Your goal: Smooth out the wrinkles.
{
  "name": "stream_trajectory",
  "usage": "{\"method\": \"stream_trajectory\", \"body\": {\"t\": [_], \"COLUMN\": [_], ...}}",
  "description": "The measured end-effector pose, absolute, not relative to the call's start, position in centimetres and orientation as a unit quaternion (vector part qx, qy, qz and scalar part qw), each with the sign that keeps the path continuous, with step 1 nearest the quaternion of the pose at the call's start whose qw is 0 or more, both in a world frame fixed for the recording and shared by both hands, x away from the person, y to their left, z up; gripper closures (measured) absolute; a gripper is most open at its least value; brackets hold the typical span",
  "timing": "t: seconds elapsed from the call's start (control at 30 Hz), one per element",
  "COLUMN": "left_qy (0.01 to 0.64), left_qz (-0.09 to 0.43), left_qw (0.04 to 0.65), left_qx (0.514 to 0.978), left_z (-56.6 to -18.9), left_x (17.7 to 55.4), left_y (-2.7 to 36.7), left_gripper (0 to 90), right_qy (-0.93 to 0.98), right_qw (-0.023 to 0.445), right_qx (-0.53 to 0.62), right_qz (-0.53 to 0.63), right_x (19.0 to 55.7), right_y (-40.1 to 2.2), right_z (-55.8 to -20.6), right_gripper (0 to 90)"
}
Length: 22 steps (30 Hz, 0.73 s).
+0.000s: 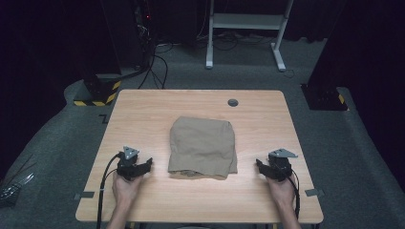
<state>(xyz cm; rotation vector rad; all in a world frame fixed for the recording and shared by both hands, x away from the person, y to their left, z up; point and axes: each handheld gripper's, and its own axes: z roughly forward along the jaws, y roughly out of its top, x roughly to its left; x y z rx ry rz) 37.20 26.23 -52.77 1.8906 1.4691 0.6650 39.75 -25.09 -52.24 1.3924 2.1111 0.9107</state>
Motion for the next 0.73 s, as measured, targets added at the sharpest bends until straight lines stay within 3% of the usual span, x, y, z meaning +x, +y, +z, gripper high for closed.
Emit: {"method": "stream_trajectory", "body": {"t": [0.73], "left_qy": [0.559], "left_qz": [0.25], "left_qw": [0.322], "left_qx": [0.722], "left_z": [-52.8], "left_x": [37.05], "left_y": [26.02], "left_gripper": [25.6], "right_qy": [0.765], "right_qw": [0.226], "right_qx": [0.507], "right_qz": [0.328], "right_x": [39.8], "right_y": [-25.07], "right_z": [-52.26], "right_gripper": [37.6]}}
